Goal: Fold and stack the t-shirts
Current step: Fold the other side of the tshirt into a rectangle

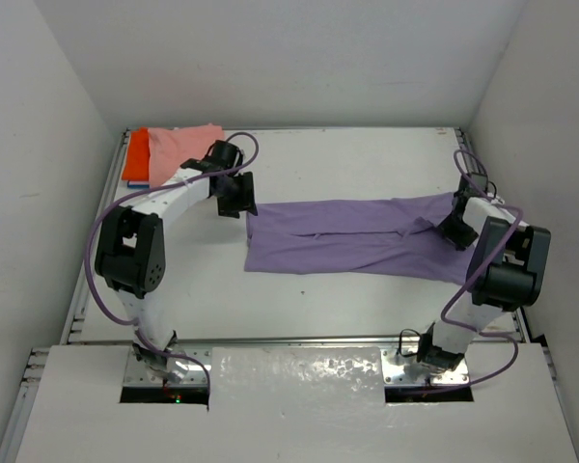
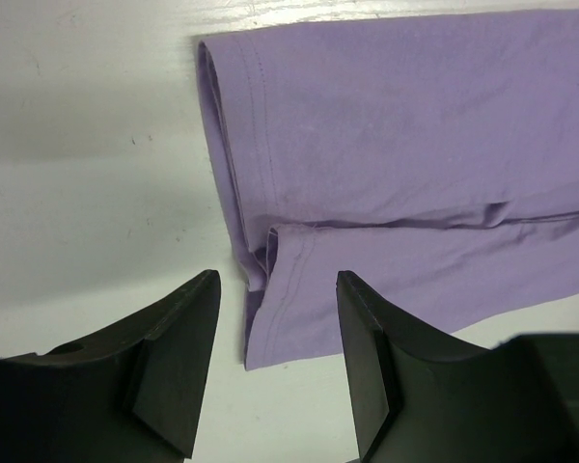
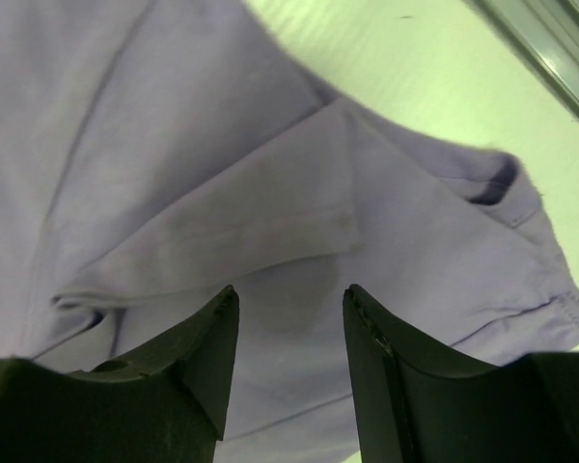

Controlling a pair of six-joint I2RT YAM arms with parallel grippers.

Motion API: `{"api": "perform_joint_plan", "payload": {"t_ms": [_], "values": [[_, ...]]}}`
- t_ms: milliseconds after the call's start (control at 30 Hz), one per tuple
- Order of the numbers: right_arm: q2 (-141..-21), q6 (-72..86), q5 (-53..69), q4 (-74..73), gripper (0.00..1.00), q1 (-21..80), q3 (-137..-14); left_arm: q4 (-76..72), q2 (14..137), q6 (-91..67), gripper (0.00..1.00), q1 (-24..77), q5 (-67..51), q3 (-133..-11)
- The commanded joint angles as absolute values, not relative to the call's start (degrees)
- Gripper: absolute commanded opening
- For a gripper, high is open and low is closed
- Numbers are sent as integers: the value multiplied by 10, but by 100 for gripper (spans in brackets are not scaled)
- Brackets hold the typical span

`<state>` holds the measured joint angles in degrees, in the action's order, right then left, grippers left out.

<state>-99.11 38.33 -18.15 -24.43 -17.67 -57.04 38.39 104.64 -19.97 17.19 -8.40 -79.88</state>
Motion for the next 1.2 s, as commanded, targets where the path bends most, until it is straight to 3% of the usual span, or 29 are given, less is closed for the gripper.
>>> {"api": "perform_joint_plan", "payload": {"t_ms": [0, 567, 800, 1167], "values": [[-978, 412, -209, -205, 46, -194, -552, 362, 1027, -200, 49, 167, -98, -800], [-1032, 432, -215, -180, 40, -215, -589, 364, 1060, -202, 49, 167, -102, -824], [-1021, 435, -234, -190, 21, -215, -593, 366, 1061, -204, 49, 167, -102, -828], [-1029, 436, -237, -208, 0, -216, -635, 366, 1059, -205, 49, 167, -105, -830]]}}
